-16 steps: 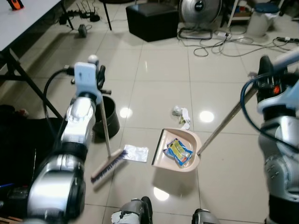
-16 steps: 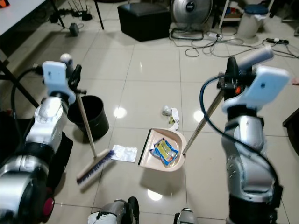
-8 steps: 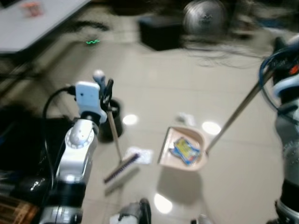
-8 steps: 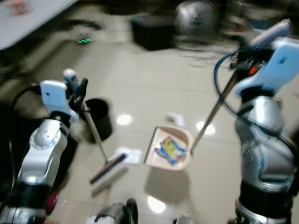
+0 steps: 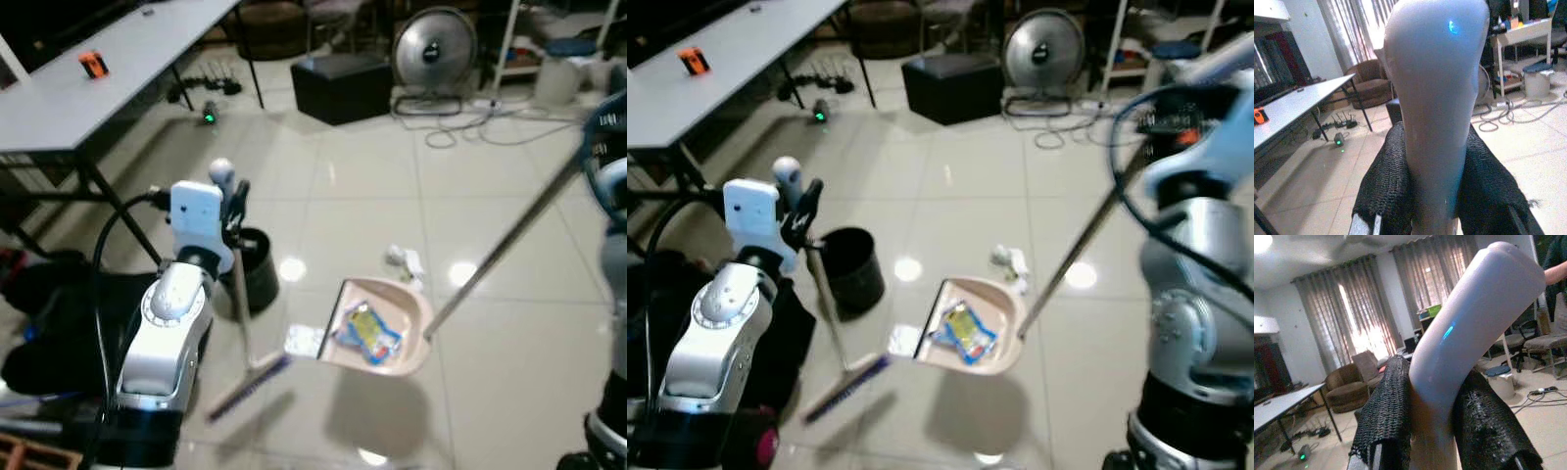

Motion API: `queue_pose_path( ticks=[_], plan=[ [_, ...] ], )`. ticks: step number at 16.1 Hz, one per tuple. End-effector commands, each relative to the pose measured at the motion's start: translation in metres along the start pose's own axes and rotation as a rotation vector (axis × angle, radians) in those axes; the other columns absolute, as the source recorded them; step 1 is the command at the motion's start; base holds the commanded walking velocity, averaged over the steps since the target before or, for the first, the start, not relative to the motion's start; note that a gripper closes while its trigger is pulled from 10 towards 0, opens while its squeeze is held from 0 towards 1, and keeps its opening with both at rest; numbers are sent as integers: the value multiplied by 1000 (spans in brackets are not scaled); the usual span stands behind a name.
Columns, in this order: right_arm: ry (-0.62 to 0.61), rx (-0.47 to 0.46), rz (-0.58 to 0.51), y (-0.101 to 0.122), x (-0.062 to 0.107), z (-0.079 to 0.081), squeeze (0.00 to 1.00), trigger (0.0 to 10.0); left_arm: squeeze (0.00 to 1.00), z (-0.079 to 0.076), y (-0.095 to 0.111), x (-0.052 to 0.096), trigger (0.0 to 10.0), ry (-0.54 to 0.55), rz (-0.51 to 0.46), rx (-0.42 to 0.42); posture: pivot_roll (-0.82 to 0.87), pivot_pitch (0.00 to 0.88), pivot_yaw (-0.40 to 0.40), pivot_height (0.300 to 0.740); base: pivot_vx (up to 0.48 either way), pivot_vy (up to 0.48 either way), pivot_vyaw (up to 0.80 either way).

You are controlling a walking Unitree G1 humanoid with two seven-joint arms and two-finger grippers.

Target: Sweep floor

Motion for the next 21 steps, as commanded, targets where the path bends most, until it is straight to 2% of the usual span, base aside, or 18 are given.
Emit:
queue_pose_path(
  ticks=[1, 5, 13, 18, 21],
  plan=[
    [40, -60, -47, 12, 0, 14, 0, 10000, 0, 13, 4, -1, 10000, 28, 0, -36, -65, 7, 118, 740, 330, 0, 0],
    [25, -80, -66, 20, -2, 7, 0, 10000, 0, 14, 4, -3, 10000, 44, 9, -29, -63, 4, 114, 740, 331, 0, 0],
    [71, -118, -95, 31, -10, 13, 0, 10000, 0, 13, -1, 3, 10000, 61, 31, -18, -61, 0, 100, 740, 331, 0, 0],
    [30, -217, -147, 39, -12, 2, 0, 10000, 0, 17, -2, 2, 10000, 68, 31, -27, -51, 0, 100, 740, 330, 0, 0],
    [28, -222, -152, 41, -15, -1, 0, 10000, 0, 18, -1, 2, 10000, 71, 30, -31, -49, 0, 101, 740, 328, 0, 0]
  ],
)
Point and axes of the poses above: a point about 5 cm out from each wrist's last joint towards the gripper, its own x axis pointing back from the gripper into the wrist, its own y axis along the axis of the wrist's last joint, z = x × y, the point moved 6 cm from there along -x, pointing out of the wrist towards the gripper, and after that the axes turned 6 degrees about -x, right-handed, at the moved point
